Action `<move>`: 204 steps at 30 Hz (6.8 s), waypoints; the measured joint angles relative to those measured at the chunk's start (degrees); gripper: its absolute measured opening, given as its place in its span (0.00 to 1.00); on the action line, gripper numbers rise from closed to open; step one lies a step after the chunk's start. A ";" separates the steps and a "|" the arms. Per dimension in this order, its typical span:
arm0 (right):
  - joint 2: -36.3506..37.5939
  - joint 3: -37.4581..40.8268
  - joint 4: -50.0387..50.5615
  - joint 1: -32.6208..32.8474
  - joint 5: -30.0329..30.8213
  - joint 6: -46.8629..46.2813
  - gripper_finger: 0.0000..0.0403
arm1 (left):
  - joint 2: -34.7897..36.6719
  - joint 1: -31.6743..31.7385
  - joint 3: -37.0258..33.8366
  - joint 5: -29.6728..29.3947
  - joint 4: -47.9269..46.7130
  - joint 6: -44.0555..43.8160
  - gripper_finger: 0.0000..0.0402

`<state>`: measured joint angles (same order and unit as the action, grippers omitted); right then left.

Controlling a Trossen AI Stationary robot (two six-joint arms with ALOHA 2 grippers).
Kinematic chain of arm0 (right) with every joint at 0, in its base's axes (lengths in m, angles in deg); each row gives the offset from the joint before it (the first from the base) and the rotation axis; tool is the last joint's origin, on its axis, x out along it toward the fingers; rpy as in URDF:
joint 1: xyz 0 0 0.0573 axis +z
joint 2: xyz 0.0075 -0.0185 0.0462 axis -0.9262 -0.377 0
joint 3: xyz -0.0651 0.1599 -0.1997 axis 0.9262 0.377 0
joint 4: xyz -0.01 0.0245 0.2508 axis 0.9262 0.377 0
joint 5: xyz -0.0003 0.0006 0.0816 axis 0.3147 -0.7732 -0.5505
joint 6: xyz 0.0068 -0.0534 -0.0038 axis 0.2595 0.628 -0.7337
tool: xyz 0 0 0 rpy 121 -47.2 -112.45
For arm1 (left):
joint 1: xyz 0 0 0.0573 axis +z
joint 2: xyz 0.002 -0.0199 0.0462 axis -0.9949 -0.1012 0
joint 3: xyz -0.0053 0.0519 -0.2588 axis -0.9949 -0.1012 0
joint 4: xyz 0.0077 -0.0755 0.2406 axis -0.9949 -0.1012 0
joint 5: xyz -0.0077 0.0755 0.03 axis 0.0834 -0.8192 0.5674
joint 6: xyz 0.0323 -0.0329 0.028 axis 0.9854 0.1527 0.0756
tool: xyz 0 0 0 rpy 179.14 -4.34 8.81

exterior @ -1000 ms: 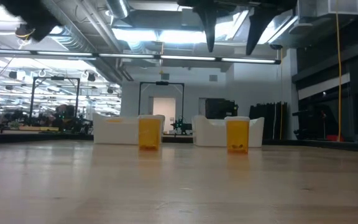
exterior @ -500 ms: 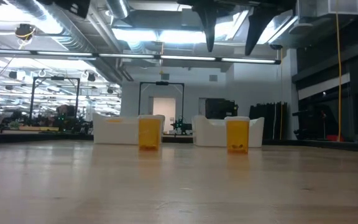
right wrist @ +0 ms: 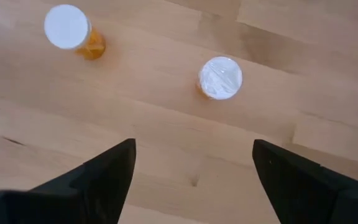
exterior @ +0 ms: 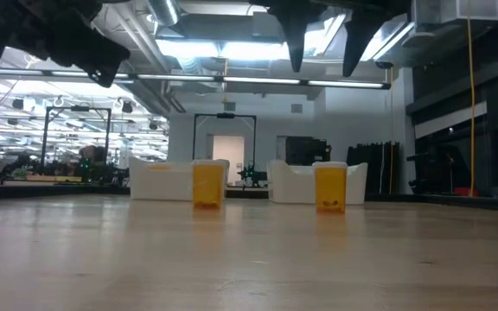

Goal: Pick and place medicine bottles into bin by pill shape (circle, oval)
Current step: Put the orange pill bottle into the left white bin

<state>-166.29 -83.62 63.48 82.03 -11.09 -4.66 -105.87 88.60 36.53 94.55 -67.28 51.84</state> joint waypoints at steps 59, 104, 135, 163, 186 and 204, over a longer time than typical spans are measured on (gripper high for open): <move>-0.02 29.16 -26.13 -15.82 -17.10 27.51 0.58 | 3.79 3.80 -2.60 -0.19 -0.23 -6.23 0.00; -11.33 0.33 -72.53 -32.02 -24.14 44.88 0.52 | 3.65 3.82 -2.60 -0.10 -3.51 -6.06 0.00; -12.20 0.35 -52.04 -31.85 -17.26 56.10 0.52 | 3.65 3.80 -2.60 -0.08 -3.68 -5.78 0.00; -14.69 0.39 -47.40 -31.98 -13.42 64.65 0.52 | 3.65 3.80 -2.60 -0.10 -3.72 -6.04 0.00; -14.71 0.39 -49.58 -32.06 -12.48 65.85 0.52 | 3.66 3.82 -2.60 -0.10 -3.72 -6.06 0.00; -14.71 0.39 -49.39 -32.06 -12.44 65.99 0.59 | 3.68 3.80 -2.60 -0.08 -3.71 -6.28 0.00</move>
<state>-181.00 -83.23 14.09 49.96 -23.52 61.32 -102.19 92.40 33.93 94.47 -70.98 45.56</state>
